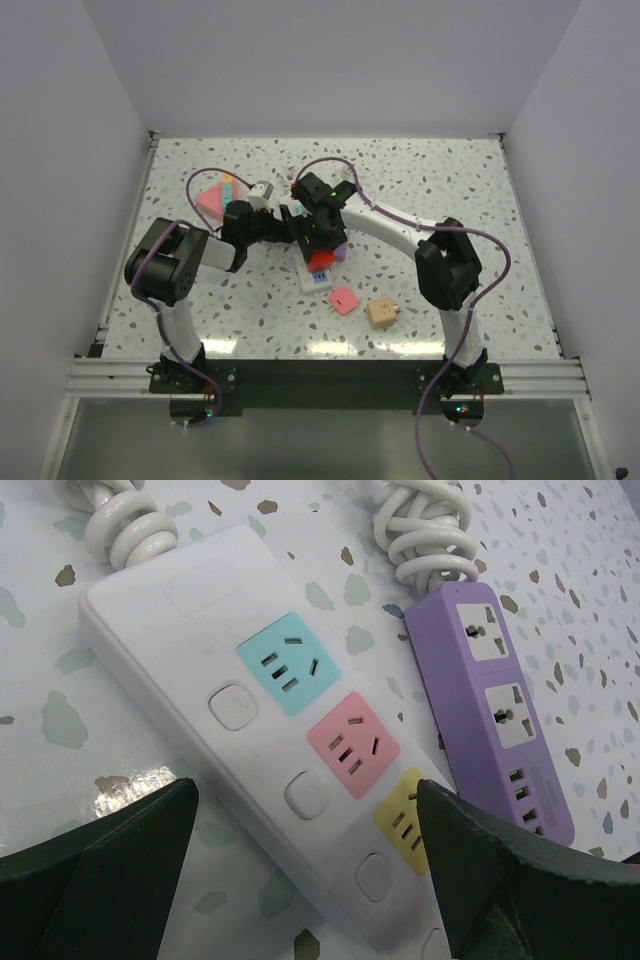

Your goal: Insert the plug

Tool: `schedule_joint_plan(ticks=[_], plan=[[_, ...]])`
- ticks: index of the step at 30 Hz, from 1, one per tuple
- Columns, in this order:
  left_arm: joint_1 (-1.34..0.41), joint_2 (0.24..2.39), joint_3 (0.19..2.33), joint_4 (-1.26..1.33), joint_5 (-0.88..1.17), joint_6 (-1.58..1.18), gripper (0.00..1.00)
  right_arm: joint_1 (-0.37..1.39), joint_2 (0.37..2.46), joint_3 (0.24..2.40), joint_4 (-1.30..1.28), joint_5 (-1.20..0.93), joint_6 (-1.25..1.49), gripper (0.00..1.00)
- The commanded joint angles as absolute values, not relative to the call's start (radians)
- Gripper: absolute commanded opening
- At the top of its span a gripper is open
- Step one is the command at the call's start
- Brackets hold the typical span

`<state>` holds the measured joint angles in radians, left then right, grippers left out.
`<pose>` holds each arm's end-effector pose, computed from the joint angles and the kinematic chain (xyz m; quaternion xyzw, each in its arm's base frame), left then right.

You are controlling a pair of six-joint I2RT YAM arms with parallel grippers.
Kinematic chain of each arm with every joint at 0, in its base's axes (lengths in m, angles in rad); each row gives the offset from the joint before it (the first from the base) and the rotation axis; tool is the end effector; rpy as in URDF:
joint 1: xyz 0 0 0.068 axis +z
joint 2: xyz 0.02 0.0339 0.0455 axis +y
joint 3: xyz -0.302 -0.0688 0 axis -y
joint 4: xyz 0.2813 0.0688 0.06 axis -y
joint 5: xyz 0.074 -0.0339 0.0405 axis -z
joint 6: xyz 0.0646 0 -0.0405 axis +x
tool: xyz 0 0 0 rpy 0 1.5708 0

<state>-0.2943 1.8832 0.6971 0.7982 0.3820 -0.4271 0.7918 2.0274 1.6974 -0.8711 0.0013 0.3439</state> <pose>0.3739 -0.1385 0.1120 0.0515 0.8203 -0.3407 0.4566 0.3435 0.3478 0.2209 -0.2182 0.9584 0.0983 0.1553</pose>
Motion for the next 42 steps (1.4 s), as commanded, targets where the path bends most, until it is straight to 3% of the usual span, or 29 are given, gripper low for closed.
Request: schedule_joint_plan(ticks=[1, 24, 27, 28, 29, 42], plan=[[-0.285, 1.928, 0.689, 0.724, 0.38, -0.407, 0.96, 0.788, 2.057, 1.781, -0.876, 0.037, 0.299, 0.44], [-0.285, 1.931, 0.687, 0.713, 0.364, -0.399, 0.96, 0.788, 2.02, 1.597, -0.693, 0.054, 0.337, 0.3], [-0.285, 1.931, 0.687, 0.718, 0.371, -0.402, 0.96, 0.788, 2.017, 1.559, -0.666, 0.063, 0.342, 0.17], [-0.285, 1.931, 0.687, 0.718, 0.371, -0.405, 0.96, 0.787, 2.017, 1.543, -0.652, 0.069, 0.345, 0.05], [-0.285, 1.931, 0.686, 0.718, 0.37, -0.405, 0.96, 0.788, 2.017, 1.536, -0.647, 0.069, 0.345, 0.0], [-0.275, 1.965, 0.698, 0.719, 0.364, -0.422, 0.93, 0.827, 1.977, 1.407, -0.563, 0.13, 0.353, 0.0]])
